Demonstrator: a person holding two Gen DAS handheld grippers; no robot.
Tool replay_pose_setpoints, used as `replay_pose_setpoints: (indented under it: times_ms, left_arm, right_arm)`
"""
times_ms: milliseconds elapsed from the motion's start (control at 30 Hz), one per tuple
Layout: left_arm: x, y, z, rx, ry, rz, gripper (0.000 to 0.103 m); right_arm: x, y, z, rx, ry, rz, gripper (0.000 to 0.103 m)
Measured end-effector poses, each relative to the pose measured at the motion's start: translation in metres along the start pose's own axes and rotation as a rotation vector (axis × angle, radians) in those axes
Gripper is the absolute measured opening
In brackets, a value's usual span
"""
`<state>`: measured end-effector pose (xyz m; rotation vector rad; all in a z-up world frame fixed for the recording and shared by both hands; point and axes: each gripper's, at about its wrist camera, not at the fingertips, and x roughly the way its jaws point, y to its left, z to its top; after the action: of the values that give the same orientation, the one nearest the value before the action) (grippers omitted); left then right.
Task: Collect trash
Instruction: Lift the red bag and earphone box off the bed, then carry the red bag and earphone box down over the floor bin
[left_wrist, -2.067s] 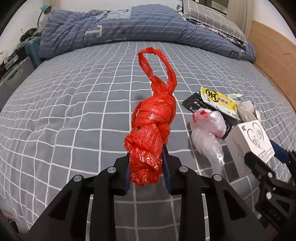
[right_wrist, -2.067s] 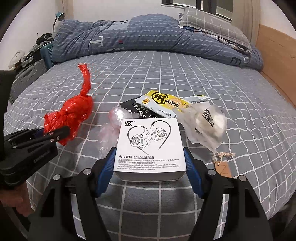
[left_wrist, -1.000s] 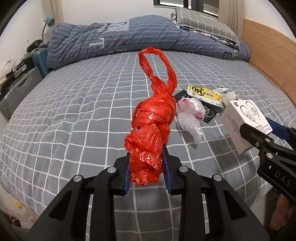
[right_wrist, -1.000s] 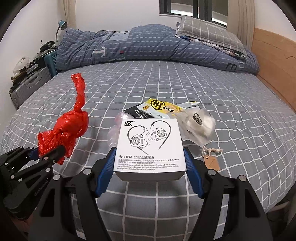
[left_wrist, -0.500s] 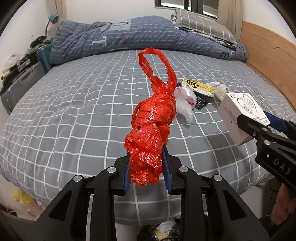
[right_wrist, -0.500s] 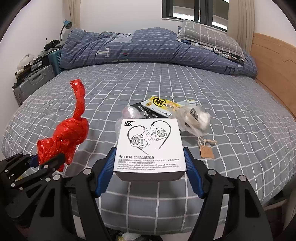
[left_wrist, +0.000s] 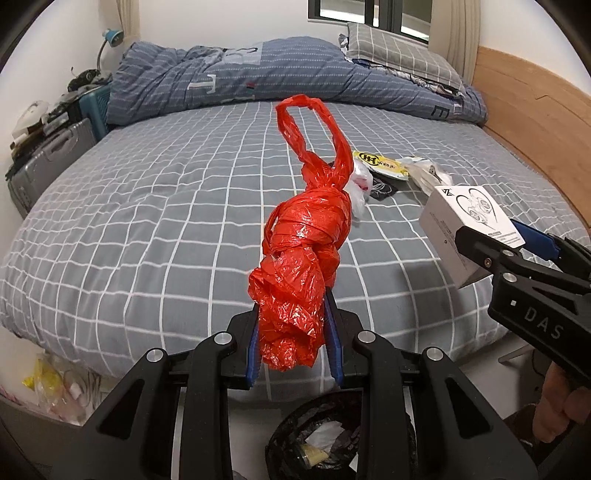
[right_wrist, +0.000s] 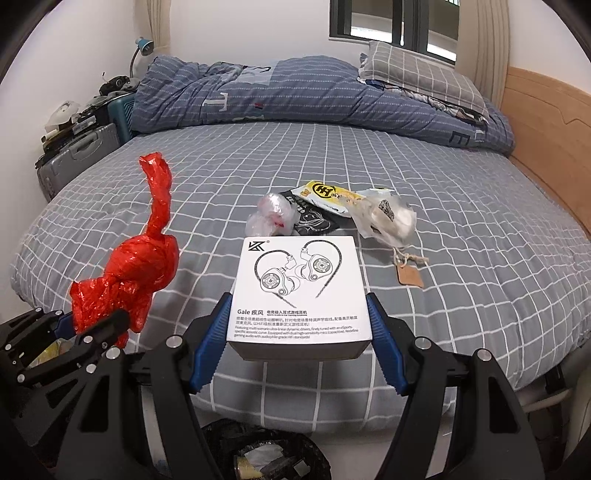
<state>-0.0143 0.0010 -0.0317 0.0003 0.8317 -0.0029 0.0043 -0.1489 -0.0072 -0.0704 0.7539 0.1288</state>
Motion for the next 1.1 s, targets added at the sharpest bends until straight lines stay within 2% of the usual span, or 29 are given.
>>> replay_pose_setpoints:
  times_ms: [367,1100]
  left_arm:
    - [-0.022,-0.001,-0.028,-0.023,0.019,-0.004,0.028]
    - [-0.051,0.001,-0.106,-0.086,0.145,0.009,0.028]
  right_arm:
    - [-0.020,0.007,-0.026,-0.007,0.019,0.013,0.067]
    - [-0.052,0.021,-0.103,0.009,0.130,0.037,0.067]
